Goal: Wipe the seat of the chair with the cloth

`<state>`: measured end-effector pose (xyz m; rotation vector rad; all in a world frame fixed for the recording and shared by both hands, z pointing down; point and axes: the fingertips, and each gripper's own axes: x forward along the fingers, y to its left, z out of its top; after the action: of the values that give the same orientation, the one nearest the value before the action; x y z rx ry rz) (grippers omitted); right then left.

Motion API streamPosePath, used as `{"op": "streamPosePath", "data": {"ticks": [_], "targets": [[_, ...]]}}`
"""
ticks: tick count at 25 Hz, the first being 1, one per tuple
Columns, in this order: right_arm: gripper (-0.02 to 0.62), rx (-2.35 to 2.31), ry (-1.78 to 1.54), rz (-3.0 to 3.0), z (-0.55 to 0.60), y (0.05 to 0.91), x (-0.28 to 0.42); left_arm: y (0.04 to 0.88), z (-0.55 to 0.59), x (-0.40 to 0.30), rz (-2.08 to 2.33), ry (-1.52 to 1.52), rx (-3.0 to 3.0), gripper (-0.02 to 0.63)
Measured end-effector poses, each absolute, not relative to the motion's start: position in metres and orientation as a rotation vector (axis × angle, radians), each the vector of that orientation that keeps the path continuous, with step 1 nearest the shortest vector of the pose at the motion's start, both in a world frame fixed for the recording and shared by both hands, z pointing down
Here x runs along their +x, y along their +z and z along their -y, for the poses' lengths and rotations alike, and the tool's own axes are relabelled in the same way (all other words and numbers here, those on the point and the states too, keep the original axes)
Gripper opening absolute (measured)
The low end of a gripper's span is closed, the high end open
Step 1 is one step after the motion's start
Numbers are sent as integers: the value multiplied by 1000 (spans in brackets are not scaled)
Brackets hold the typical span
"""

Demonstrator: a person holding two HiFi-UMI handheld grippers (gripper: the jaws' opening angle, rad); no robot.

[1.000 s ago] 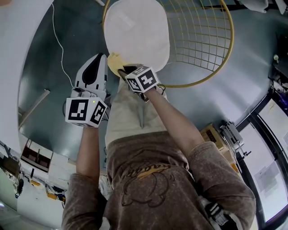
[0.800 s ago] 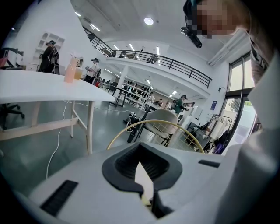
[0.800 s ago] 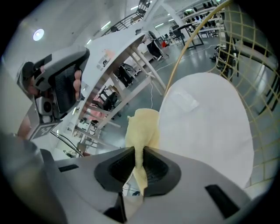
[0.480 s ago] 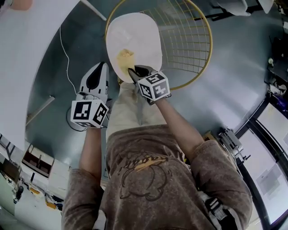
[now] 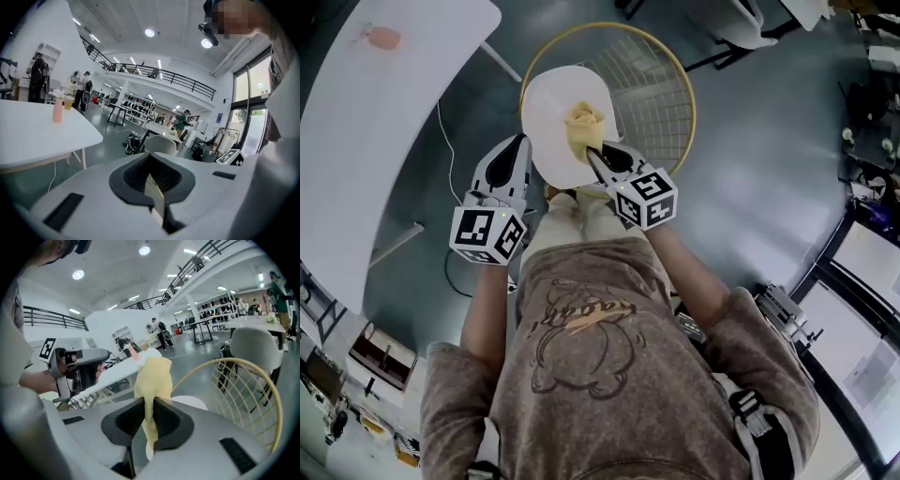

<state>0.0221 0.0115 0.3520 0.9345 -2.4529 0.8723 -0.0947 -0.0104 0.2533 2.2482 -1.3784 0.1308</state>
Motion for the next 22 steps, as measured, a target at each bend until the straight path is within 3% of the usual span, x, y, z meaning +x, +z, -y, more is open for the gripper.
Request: {"op": "streamPosePath", "data": {"ticks": [10,22], "targets": [[69,1118,672,2601,-10,229,87,168,-12,-63,1394,69,2309,9],[69,1281,342,2759,-4,123,111,116,-24,-68,1461,4,2391,9]]}}
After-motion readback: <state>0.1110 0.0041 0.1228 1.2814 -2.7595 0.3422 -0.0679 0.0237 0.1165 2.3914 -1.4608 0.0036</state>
